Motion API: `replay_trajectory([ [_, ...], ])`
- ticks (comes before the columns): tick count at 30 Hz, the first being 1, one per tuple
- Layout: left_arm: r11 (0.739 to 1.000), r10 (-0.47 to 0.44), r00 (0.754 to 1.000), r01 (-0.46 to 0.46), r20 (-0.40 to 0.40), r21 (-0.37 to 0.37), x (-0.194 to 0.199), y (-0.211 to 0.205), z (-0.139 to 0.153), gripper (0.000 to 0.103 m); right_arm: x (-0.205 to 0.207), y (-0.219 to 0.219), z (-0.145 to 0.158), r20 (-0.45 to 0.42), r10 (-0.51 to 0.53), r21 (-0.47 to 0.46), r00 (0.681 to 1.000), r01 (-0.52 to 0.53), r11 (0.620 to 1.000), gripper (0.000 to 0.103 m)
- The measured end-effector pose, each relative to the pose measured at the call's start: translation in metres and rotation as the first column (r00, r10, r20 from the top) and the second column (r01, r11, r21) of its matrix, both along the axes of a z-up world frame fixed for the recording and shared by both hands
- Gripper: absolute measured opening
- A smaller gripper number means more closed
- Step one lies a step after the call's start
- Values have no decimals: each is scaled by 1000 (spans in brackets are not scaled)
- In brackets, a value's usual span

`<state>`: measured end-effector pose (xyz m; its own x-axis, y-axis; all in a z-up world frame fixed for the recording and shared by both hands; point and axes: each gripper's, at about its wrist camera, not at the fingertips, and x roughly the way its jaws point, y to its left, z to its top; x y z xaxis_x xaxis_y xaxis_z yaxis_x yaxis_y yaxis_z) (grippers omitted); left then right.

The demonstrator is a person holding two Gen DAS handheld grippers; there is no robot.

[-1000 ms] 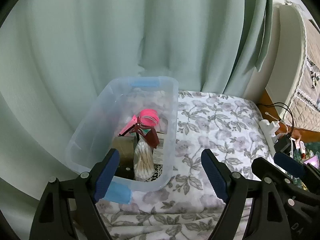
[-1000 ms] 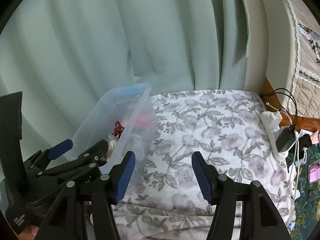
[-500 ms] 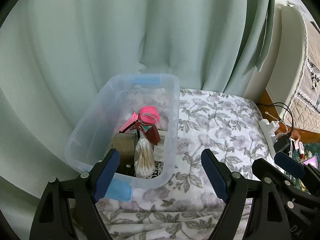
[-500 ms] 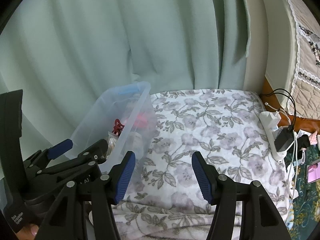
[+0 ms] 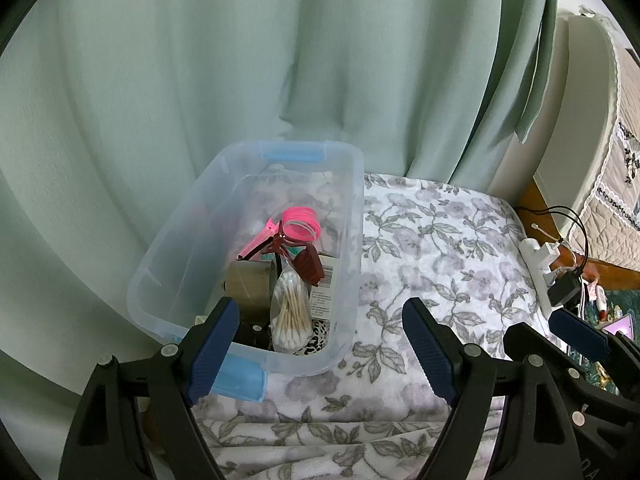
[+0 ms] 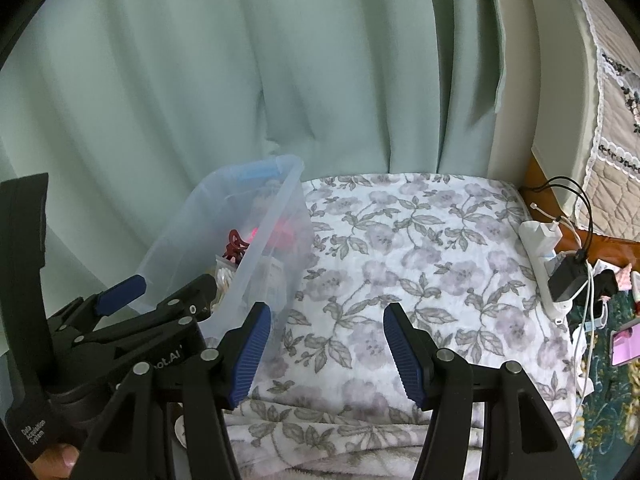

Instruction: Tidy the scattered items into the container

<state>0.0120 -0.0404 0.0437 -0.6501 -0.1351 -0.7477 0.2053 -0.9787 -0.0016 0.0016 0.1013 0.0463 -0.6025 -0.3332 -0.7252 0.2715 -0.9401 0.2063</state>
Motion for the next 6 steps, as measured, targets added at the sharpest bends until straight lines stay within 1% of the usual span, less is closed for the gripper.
replay_trajectory([
  [6,1000,3,1000,-3,5,8,0,-3,-3,84,0,-3,-1,6,5,9,1000,-6,1000,63],
])
